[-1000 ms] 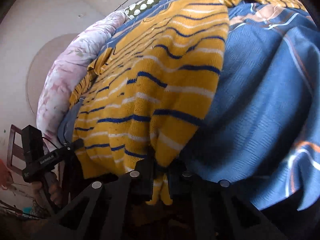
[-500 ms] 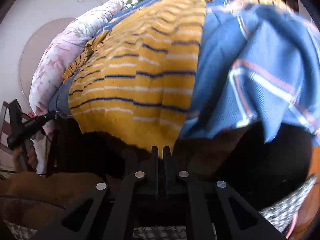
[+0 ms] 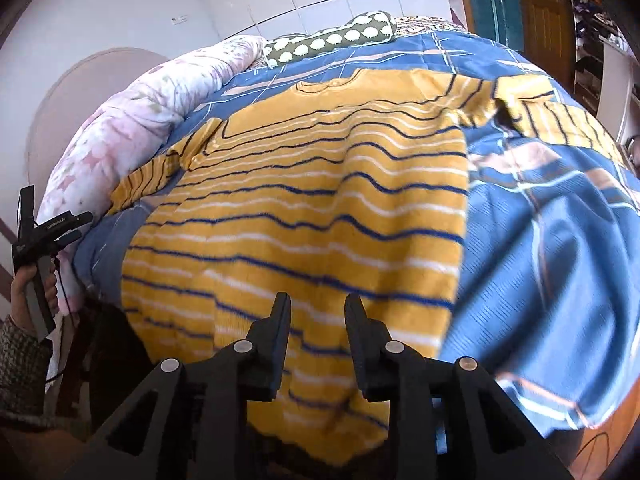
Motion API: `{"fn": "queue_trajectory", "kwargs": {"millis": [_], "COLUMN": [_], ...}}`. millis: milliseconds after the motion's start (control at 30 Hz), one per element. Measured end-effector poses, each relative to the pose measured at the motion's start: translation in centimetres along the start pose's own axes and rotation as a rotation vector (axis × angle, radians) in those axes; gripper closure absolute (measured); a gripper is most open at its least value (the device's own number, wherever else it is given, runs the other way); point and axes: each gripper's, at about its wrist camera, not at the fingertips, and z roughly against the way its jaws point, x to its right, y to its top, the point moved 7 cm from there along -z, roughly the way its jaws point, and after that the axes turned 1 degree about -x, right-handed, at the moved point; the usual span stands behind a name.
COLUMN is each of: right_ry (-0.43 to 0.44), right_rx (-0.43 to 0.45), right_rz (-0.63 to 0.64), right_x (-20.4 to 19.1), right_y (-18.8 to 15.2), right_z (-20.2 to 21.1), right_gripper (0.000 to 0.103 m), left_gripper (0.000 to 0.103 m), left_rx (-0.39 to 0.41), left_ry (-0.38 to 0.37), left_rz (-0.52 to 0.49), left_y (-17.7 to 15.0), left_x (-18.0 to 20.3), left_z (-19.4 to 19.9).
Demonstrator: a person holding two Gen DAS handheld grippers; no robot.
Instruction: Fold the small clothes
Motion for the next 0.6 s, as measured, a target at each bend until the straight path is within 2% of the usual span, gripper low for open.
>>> {"fn": "queue_trajectory", "kwargs": {"millis": [167,267,467,600], "right_ry": [-0.003,-0.013,-0.015,-0.013], "right_rx": [-0.003,-0.010,-0.008,-0.004], "right_rz": [0.001,0.007,-0.021,-0.032], "right_x": [-0.7,-0.6,0.1,0.3], "right_y": [0.9,0.9,0.9,0.9], "right_z": [-1.8,-2.3,-2.7,-2.8], "right_gripper": [0.064,0.064,0.063,0.063], "left_gripper": [0.038,0.037,0.037,0.037], "left_rx": [0.005,-0.007,-0.088,-0.141], "left_ry": [0.041,0.033,-0.110,-0.098], "left_rz": [-0.034,-0.031,0.126,0.211], "left_y": [0.2,0.8,3.4,4.4], "left_x": [-0.1,-0.5,-2.4,-3.8], "left_z": [-0.4,-1.9,-6.2,-9.2]}}
